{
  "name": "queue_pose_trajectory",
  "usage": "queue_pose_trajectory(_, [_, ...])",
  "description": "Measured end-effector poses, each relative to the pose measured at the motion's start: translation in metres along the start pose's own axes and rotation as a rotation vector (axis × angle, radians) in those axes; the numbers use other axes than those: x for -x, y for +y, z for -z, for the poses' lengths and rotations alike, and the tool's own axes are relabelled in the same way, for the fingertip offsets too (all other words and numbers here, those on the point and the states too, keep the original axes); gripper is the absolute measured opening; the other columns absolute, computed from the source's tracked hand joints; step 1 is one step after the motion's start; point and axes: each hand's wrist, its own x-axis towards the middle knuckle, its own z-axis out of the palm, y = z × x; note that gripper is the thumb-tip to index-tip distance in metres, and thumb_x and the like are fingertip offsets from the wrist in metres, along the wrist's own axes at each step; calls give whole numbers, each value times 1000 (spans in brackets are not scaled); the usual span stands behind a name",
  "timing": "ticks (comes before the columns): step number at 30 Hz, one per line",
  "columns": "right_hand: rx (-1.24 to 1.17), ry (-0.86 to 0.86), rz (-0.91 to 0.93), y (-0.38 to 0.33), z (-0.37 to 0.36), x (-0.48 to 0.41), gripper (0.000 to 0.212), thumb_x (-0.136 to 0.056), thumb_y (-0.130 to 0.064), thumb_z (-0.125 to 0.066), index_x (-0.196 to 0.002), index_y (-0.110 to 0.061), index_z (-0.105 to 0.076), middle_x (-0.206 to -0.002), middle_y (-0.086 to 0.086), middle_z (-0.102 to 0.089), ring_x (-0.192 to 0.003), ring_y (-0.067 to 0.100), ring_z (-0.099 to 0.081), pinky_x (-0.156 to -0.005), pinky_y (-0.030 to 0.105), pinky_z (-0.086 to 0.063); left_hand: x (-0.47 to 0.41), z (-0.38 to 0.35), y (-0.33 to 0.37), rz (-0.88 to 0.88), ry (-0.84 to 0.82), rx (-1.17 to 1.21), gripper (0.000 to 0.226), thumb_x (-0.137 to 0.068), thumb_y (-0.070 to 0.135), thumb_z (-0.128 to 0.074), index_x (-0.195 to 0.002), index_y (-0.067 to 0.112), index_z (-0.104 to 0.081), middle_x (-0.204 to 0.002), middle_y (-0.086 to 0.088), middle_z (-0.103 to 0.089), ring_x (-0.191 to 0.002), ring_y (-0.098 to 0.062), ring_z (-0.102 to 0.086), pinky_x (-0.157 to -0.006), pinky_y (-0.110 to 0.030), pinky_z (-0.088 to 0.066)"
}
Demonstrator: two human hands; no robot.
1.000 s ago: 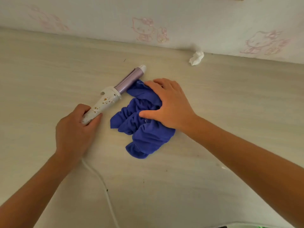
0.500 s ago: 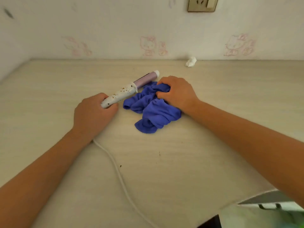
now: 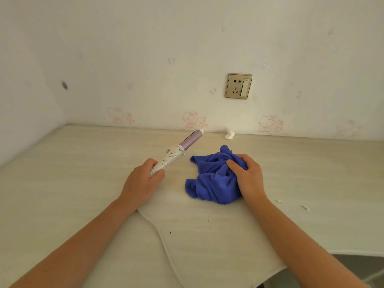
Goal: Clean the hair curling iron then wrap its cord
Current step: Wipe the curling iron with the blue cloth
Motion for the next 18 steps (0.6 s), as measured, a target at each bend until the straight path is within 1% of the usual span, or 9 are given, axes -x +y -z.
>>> queue_pose_trajectory(3, [202,-33,-3,2,1,0,34,-84,-5,-62,-97,-36,-68,-99,-12,-72,-91,7,-67,-80,26,-54,2,-6,0,-21,-5,26,10,-93,38,-59,-93,28,-56,-70,0,-64,-61,-22,-61,-52,-35,-41])
queue_pose_trajectory(6, [313,-38,117,-3,-3,-2,60,-80,2,-55,-117,-46,-58,-123,-19,-59,-116,5,-56,-94,19,-44,-2,-14,3,-38,-9,44,8,-95,34,-61,-93,28,-55,-69,0,-64,-59,-21,-59,-51,-34,-41])
queue_pose_trajectory(8, [339,-90,174,-12,-11,-9,63,-82,-6,-56,-129,-48,-52,-131,-23,-54,-124,3,-50,-95,17,-38,-5,-20,8,-43,-11,92,7,-94,33,-60,-92,30,-54,-71,0,-66,-58,-20,-57,-51,-35,-41])
queue_pose_trajectory(11, [595,-255,45,-22,-28,-28,68,-84,-34,-70,-145,-39,-40,-138,-14,-50,-126,13,-50,-92,29,-43,-11,-30,17,-52,-6,209,4,-92,32,-56,-94,31,-53,-79,0,-70,-56,-17,-56,-50,-30,-42])
queue_pose_trajectory(12, [726,-325,-26,-23,-31,-36,72,-81,-42,-74,-144,-33,-42,-134,-8,-52,-121,18,-53,-91,33,-47,-14,-33,20,-55,3,242,5,-93,30,-57,-95,31,-53,-81,2,-71,-56,-13,-55,-50,-27,-42])
queue_pose_trajectory(13, [841,-389,-80,-25,-34,-43,66,-78,-46,-76,-136,-29,-50,-125,-4,-57,-112,21,-57,-87,36,-51,-18,-35,23,-61,15,271,8,-94,26,-58,-97,31,-53,-83,5,-72,-56,-11,-55,-49,-25,-42])
queue_pose_trajectory(15, [955,-486,-104,-25,-36,-50,35,-78,-43,-75,-104,-24,-62,-101,-1,-65,-92,22,-63,-77,36,-54,-25,-41,27,-73,39,322,11,-97,21,-61,-100,29,-54,-83,8,-73,-55,-11,-56,-48,-23,-42])
queue_pose_trajectory(17, [887,-516,-60,-18,-35,-52,12,-82,-33,-70,-84,-25,-62,-85,-2,-67,-82,22,-65,-69,35,-51,-32,-47,31,-85,55,375,10,-97,20,-61,-100,27,-54,-78,6,-72,-51,-7,-51,-46,-20,-40])
queue_pose_trajectory(18, [801,-498,-26,-13,-33,-52,7,-84,-30,-68,-80,-27,-63,-79,-4,-67,-79,21,-65,-68,36,-52,-34,-50,33,-90,63,403,10,-97,20,-61,-98,27,-54,-74,6,-69,-50,-5,-48,-45,-18,-39])
